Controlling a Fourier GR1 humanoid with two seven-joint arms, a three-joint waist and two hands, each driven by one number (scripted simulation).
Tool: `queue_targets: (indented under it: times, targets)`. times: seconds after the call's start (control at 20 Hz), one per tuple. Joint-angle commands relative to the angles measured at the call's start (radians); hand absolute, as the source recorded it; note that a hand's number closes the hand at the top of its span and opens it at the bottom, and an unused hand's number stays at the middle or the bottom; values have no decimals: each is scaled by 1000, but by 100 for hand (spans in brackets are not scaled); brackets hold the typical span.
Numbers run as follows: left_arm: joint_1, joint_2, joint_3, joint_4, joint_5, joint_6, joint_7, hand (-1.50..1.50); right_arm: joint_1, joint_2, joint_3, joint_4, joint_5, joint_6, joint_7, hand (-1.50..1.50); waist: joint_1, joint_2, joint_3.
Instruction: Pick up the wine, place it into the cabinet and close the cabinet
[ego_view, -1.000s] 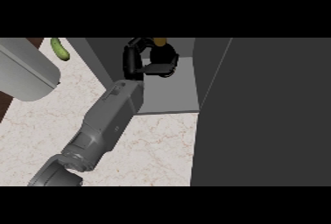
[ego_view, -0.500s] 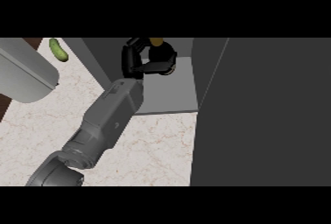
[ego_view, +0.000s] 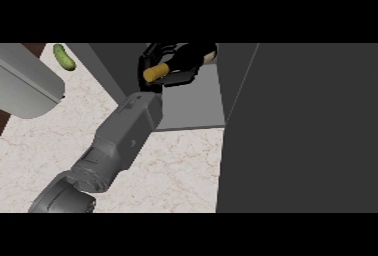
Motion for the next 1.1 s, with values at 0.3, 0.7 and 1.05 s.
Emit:
queue_targets:
  times: [0.3, 0.7, 1.05]
  targets:
    - [1, 12, -2, 55, -36, 70, -19, -150, -17, 2, -21, 27, -41, 15, -35, -150, -8, 16, -4]
    - [43, 15, -19, 75, -68, 99, -45, -150, 6, 10, 3, -53, -39, -7, 17, -150, -18, 14, -5]
    - [73, 10, 15, 49, -49, 79, -104, -150, -42, -1, -14, -21, -51, -18, 34, -150, -11, 15, -5]
